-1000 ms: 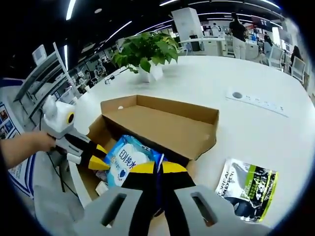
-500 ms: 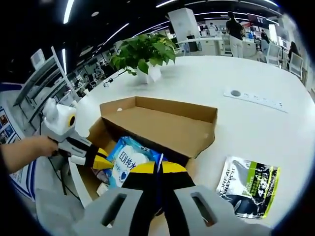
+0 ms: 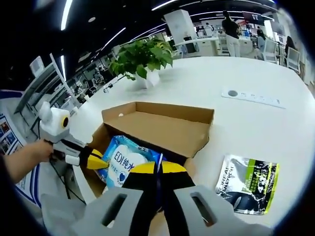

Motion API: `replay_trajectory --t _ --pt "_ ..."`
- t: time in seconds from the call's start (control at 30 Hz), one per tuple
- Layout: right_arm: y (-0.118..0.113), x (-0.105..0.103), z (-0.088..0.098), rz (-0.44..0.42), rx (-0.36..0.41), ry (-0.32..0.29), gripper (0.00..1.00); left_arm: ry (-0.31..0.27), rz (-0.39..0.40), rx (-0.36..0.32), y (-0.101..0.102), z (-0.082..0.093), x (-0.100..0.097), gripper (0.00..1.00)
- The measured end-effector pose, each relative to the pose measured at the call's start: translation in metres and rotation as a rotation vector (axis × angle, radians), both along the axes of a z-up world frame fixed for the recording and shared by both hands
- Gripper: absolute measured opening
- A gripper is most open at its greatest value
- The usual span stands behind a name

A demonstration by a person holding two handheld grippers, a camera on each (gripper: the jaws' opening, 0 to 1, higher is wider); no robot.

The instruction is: Operate the shoe box by opening the lid, removing the specified soft item, and placing it in the target area until the item is outside and the box remains undamaged.

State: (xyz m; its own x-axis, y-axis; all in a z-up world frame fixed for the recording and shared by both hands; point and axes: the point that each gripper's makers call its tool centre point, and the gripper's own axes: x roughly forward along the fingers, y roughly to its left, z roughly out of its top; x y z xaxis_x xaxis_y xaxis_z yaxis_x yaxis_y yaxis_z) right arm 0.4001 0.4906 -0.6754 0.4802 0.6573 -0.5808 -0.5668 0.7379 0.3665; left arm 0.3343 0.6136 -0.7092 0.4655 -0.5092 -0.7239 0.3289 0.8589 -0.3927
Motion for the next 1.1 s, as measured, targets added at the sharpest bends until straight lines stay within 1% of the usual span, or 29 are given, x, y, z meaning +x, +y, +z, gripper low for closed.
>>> replay_trajectory --t 0.2,0.43,0.5,0.73,1.03,1.1 --pt "-0.003 -0.002 0.005 -0.014 0.022 0.008 0.0 -0.011 0.022 -0.035 -0.001 0.01 -0.001 0.02" --pt "-0.009 -0.004 0.014 -0.03 0.049 0.013 0.0 -0.031 0.008 -0.04 -0.007 0.022 -0.003 0.02" --pt "-0.013 -0.004 0.016 -0.039 0.054 0.012 0.0 -0.039 0.003 -0.045 -0.011 0.026 -0.003 0.02" --pt "-0.03 -0.005 0.022 -0.068 0.07 0.021 0.0 -0.055 -0.031 -0.054 -0.026 0.034 -0.003 0.01" --pt "-0.055 -0.006 0.024 -0.105 0.073 0.019 0.0 -0.056 -0.068 -0.067 -0.048 0.04 -0.004 0.01" --pt "-0.061 -0.006 0.024 -0.116 0.073 0.021 0.0 -0.055 -0.082 -0.071 -0.056 0.04 -0.004 0.01"
